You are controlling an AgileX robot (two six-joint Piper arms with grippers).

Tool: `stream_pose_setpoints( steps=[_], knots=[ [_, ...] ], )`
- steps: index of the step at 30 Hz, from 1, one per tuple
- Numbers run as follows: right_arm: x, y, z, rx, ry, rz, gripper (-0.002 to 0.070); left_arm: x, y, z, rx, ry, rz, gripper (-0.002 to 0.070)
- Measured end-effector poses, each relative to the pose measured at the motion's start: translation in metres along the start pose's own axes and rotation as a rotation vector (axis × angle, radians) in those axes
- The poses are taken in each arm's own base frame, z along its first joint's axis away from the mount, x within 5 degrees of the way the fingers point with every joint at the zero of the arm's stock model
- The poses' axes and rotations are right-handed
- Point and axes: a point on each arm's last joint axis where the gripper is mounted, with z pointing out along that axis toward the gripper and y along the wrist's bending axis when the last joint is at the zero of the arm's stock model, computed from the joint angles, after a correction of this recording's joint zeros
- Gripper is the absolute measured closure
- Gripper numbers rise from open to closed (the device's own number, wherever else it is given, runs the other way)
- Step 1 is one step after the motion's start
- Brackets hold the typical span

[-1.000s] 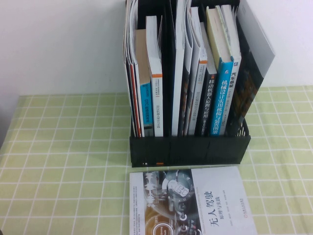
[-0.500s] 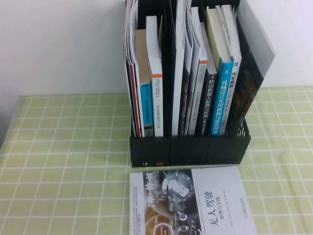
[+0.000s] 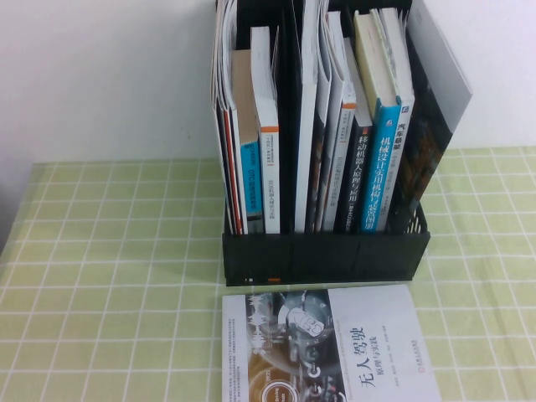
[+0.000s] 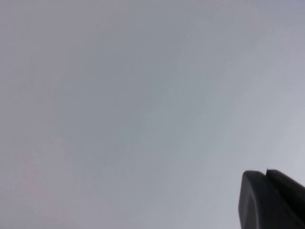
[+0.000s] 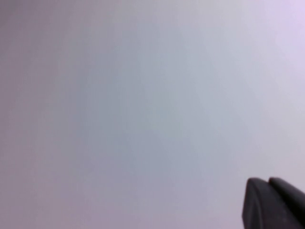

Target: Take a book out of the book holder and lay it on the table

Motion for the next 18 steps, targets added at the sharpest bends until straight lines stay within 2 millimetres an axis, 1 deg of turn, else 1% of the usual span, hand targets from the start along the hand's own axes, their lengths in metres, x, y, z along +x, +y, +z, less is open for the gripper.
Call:
stream_pose_setpoints(
  steps=[1, 4, 6, 8, 9, 11, 14, 16, 18],
  knots=[
    [-0.010, 0.007, 0.004, -0.017, -0.001, 0.002, 0.0678, -0.008, -0.011, 0.003, 0.024, 0.020, 0.042, 0.0678],
    [-0.049, 0.031, 0.020, -0.050, 0.005, -0.009, 0.0678, -0.029, -0.039, 0.017, 0.042, 0.087, 0.153, 0.0678],
    [-0.068, 0.040, 0.035, -0.022, 0.067, -0.051, 0.0678, -0.035, -0.049, 0.032, -0.001, 0.167, 0.195, 0.0678],
    [-0.076, 0.043, 0.051, 0.040, 0.152, -0.084, 0.0678, -0.033, -0.050, 0.050, -0.071, 0.273, 0.215, 0.0677],
    [-0.077, 0.042, 0.059, 0.086, 0.209, -0.100, 0.0678, -0.030, -0.049, 0.059, -0.112, 0.336, 0.230, 0.0678],
    [-0.072, 0.035, 0.075, 0.191, 0.345, -0.127, 0.0678, -0.023, -0.045, 0.074, -0.186, 0.458, 0.270, 0.0678],
    [-0.061, 0.025, 0.093, 0.303, 0.537, -0.219, 0.0678, -0.005, -0.036, 0.093, -0.238, 0.654, 0.360, 0.0678],
    [-0.049, 0.017, 0.099, 0.342, 0.666, -0.301, 0.0678, 0.011, -0.029, 0.102, -0.233, 0.763, 0.425, 0.0678],
    [-0.036, 0.011, 0.101, 0.348, 0.799, -0.387, 0.0678, 0.026, -0.024, 0.107, -0.212, 0.863, 0.487, 0.0678]
  ],
)
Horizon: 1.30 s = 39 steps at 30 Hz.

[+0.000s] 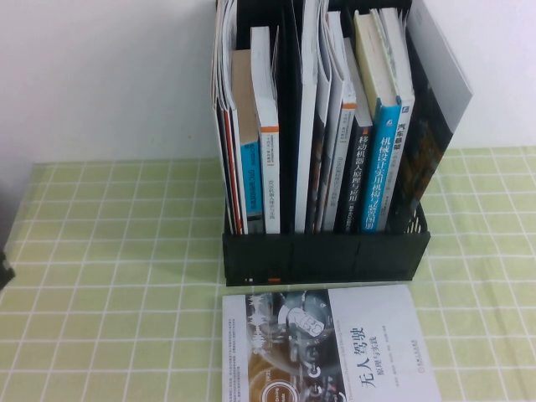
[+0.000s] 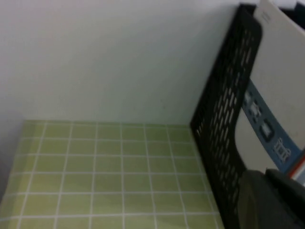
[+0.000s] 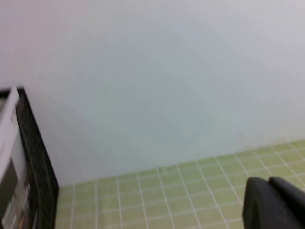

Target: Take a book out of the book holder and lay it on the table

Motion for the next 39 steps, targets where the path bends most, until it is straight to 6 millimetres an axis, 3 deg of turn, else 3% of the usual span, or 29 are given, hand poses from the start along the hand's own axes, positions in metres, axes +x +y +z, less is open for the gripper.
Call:
stream_pose_setpoints(
  steps=[4, 7, 13, 17, 21, 26, 32, 39],
  knots=[
    [0.010, 0.007, 0.005, -0.068, 0.113, -0.093, 0.0678, 0.006, -0.010, 0.017, 0.071, 0.073, -0.034, 0.0678],
    [0.016, 0.018, 0.005, -0.198, 0.149, -0.029, 0.0678, 0.010, -0.022, 0.029, 0.146, 0.113, -0.066, 0.0678],
    [0.048, 0.048, 0.021, -0.499, 0.288, -0.042, 0.0678, 0.025, -0.062, 0.060, 0.334, 0.208, 0.127, 0.0678],
    [0.053, 0.065, 0.040, -0.629, 0.298, -0.124, 0.0678, 0.012, -0.110, 0.080, 0.480, 0.197, 0.277, 0.0678],
    [0.052, 0.073, 0.063, -0.642, 0.238, -0.159, 0.0677, -0.010, -0.154, 0.115, 0.544, 0.189, 0.363, 0.0678],
    [0.052, 0.079, 0.079, -0.656, 0.168, -0.240, 0.0613, -0.038, -0.191, 0.155, 0.589, 0.182, 0.436, 0.0678],
    [0.052, 0.091, 0.088, -0.680, 0.126, -0.198, 0.0440, -0.055, -0.221, 0.194, 0.747, 0.202, 0.512, 0.0678],
    [0.067, 0.096, 0.122, -0.586, 0.195, -0.096, 0.0399, -0.056, -0.233, 0.238, 0.840, 0.215, 0.513, 0.0677]
  ],
)
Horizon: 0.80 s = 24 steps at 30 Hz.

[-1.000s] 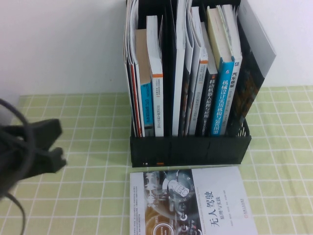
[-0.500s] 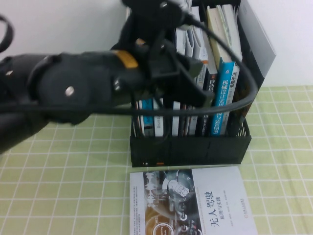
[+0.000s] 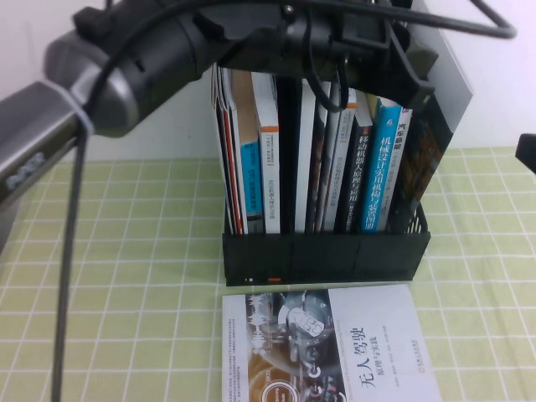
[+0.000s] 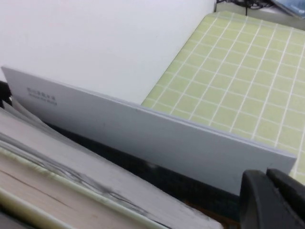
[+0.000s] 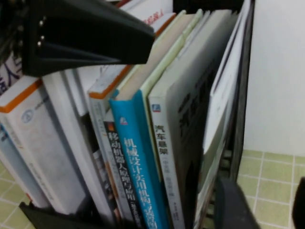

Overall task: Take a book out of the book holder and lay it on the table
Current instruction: Hold the bookshelf, then pick up the right side book from the book shelf

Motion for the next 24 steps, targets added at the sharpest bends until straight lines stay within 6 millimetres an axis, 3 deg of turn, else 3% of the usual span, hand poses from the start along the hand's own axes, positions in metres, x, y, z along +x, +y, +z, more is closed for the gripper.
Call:
stream_pose_setpoints(
  steps=[6, 12, 16, 24],
  knots=[
    [0.003, -0.005, 0.029, -0.010, 0.040, 0.062, 0.0357, 0.024, 0.012, 0.030, 0.001, 0.091, 0.011, 0.0678],
    [0.000, -0.005, 0.053, -0.073, 0.059, 0.017, 0.0258, 0.024, 0.016, 0.031, -0.047, 0.118, -0.008, 0.0678],
    [0.001, -0.009, 0.075, -0.078, 0.091, -0.066, 0.0246, 0.024, 0.017, 0.031, -0.055, 0.122, -0.006, 0.0678],
    [0.002, -0.019, 0.142, -0.136, 0.145, -0.105, 0.0261, 0.024, 0.017, 0.031, -0.057, 0.122, -0.023, 0.0678]
  ],
)
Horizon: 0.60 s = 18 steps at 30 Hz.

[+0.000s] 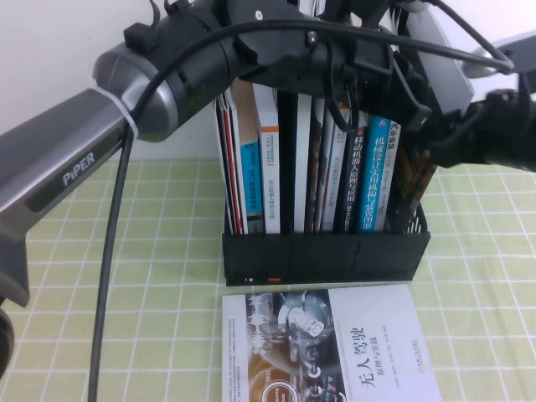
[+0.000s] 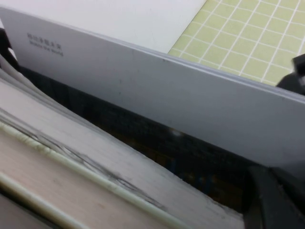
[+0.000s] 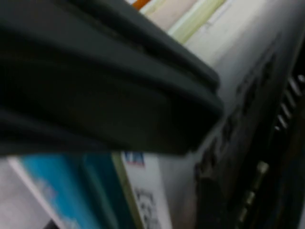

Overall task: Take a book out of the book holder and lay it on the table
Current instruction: Pick up the right side book from the book shelf

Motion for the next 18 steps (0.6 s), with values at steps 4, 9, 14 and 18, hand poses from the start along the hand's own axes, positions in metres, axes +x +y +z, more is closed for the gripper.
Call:
stream_pose_setpoints(
  steps=[4, 9, 14, 18],
  knots=[
    [-0.006, -0.006, 0.024, -0.034, -0.007, -0.005, 0.0373, 0.000, 0.001, 0.000, -0.007, 0.005, -0.029, 0.0678],
    [-0.026, -0.009, 0.028, -0.028, -0.059, -0.025, 0.0618, 0.001, 0.001, -0.003, -0.029, 0.032, -0.026, 0.0678],
    [-0.045, -0.007, 0.017, -0.020, -0.114, -0.049, 0.0660, -0.005, 0.000, -0.016, -0.050, 0.042, -0.031, 0.0678],
    [-0.075, 0.000, -0.009, -0.002, -0.211, -0.086, 0.0661, -0.013, -0.004, -0.039, -0.067, 0.060, 0.026, 0.0678]
  ],
)
